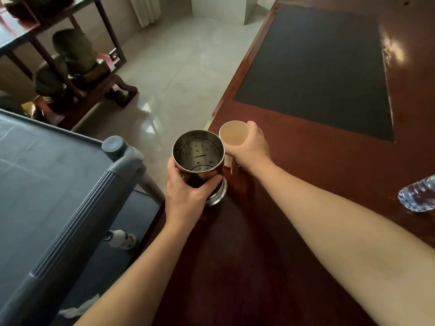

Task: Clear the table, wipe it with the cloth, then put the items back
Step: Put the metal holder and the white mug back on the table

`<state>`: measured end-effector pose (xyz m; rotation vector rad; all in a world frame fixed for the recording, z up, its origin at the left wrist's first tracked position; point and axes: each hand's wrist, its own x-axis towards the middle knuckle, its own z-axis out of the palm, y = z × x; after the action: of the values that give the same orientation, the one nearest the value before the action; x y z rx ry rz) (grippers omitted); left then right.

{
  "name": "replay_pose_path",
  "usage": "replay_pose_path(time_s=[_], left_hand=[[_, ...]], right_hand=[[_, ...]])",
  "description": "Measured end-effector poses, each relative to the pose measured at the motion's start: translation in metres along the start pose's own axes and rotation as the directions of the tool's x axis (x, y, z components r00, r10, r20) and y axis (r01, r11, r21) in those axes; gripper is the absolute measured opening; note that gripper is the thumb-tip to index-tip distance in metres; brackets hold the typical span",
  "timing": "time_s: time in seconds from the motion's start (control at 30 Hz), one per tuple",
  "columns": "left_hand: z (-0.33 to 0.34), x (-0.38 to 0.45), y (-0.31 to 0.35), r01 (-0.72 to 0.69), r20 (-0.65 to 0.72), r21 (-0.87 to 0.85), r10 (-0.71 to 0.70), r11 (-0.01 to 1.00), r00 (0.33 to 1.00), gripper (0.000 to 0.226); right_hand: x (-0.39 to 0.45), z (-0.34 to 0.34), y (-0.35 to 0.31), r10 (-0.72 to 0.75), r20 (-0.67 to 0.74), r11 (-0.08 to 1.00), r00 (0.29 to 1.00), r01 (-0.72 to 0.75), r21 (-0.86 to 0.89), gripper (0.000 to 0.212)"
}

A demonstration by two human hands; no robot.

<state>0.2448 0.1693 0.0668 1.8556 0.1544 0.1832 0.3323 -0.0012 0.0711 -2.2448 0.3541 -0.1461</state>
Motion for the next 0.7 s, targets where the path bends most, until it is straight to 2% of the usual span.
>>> replay_pose_path(time_s=[0.17, 0.33, 0.5, 0.7], left_hand=[[0.013, 0.001, 0.008, -0.039, -0.008, -0.019, 0.038, 0.999, 0.999, 0.08], [0.045, 0.003, 0.024, -0.067, 0.034, -0.071, 0.07, 0.995, 0.997, 0.086], [0.088, -0.001, 0.04, -0.102, 0.104, -0.098, 0.112, 0.99, 0.988, 0.087], [0.145, -0.015, 0.064, -0.141, 0.206, -0.128, 0.165, 0.982, 0.964, 0.089]], right_hand=[[-0.006, -0.025, 0.01, 0.011, -0.061, 0.999, 0.998, -0.008, 0.04, 0.099], [-0.015, -0.069, 0.032, 0.03, -0.148, 0.999, 0.989, -0.024, 0.042, 0.096], [-0.029, -0.12, 0.07, 0.111, -0.243, 0.993, 0.964, -0.1, 0.055, 0.091], [-0.042, -0.178, 0.118, 0.212, -0.328, 0.977, 0.921, -0.207, 0.051, 0.096]])
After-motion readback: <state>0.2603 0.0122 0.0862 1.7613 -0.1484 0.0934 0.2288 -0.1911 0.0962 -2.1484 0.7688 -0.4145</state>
